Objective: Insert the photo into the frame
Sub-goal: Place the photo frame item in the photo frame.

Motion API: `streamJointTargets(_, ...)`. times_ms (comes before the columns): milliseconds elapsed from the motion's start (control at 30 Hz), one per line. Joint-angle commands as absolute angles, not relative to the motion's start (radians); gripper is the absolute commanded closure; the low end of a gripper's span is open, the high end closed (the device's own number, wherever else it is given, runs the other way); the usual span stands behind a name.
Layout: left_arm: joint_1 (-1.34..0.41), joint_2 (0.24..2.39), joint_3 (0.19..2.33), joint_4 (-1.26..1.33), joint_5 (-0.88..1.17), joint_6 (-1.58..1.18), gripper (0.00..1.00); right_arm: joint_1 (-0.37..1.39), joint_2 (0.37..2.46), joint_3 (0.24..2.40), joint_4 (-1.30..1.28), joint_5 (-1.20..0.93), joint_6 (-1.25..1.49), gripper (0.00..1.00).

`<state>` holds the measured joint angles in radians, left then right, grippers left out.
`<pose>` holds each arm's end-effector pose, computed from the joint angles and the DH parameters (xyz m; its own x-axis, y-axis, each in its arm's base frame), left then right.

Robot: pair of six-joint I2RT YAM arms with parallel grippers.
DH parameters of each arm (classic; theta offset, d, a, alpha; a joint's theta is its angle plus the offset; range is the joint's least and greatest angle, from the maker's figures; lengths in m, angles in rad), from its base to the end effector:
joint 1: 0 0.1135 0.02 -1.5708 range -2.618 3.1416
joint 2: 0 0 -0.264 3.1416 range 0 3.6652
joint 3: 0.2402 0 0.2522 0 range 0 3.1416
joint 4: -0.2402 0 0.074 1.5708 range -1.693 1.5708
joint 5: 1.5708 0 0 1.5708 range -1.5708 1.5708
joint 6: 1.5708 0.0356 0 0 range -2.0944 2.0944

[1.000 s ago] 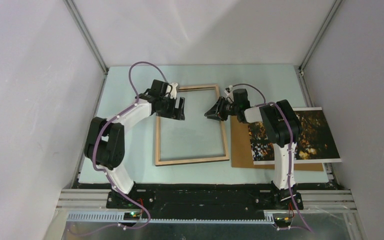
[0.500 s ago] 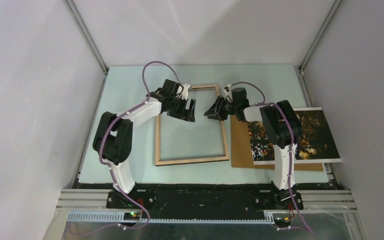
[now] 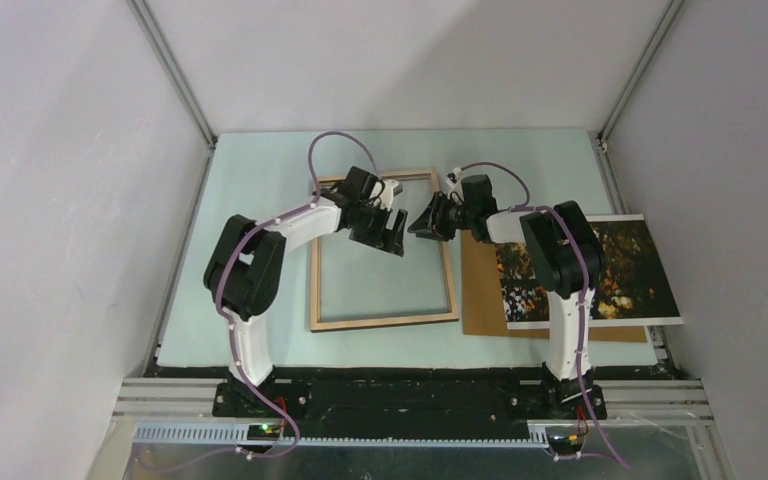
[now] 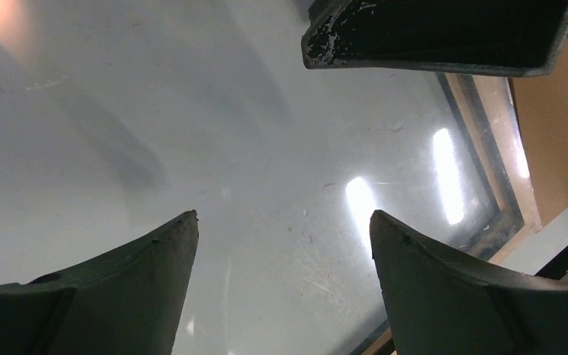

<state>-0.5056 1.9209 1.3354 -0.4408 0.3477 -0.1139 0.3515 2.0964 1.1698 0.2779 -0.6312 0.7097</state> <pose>0.3472 -0.2061 0.1842 -0.8128 0.3278 -0.4815 0.5208 0.7793 -0.3485 0.3959 0.1676 0.1200 -0.8991 0.2306 -0.3722 -0.1761 0.5877 0.7897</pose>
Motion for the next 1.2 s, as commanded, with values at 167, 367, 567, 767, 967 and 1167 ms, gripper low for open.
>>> streamJointTargets(167, -0.512, 1.947, 1.366, -0.409, 0.362, -0.11, 0.1, 0.35, 2.077, 1.183, 0.226, -0.572, 0.654, 0.55)
streamJointTargets(367, -0.513, 1.95, 1.347, -0.405, 0.356, -0.11, 0.11, 0.349, 2.073, 1.193, 0.203, -0.568, 0.648, 0.54)
streamJointTargets(567, -0.512, 1.949, 1.338, -0.4, 0.351, -0.108, 0.11, 0.347, 2.058, 1.197, 0.179, -0.557, 0.635, 0.53)
streamJointTargets(767, -0.512, 1.947, 1.329, -0.397, 0.349, -0.107, 0.11, 0.339, 2.031, 1.197, 0.15, -0.543, 0.615, 0.5)
streamJointTargets(967, -0.512, 1.946, 1.321, -0.394, 0.347, -0.105, 0.11, 0.323, 2.006, 1.197, 0.125, -0.529, 0.595, 0.48)
streamJointTargets(1167, -0.512, 1.948, 1.321, -0.393, 0.348, -0.106, 0.11, 0.301, 1.972, 1.197, 0.087, -0.516, 0.561, 0.47)
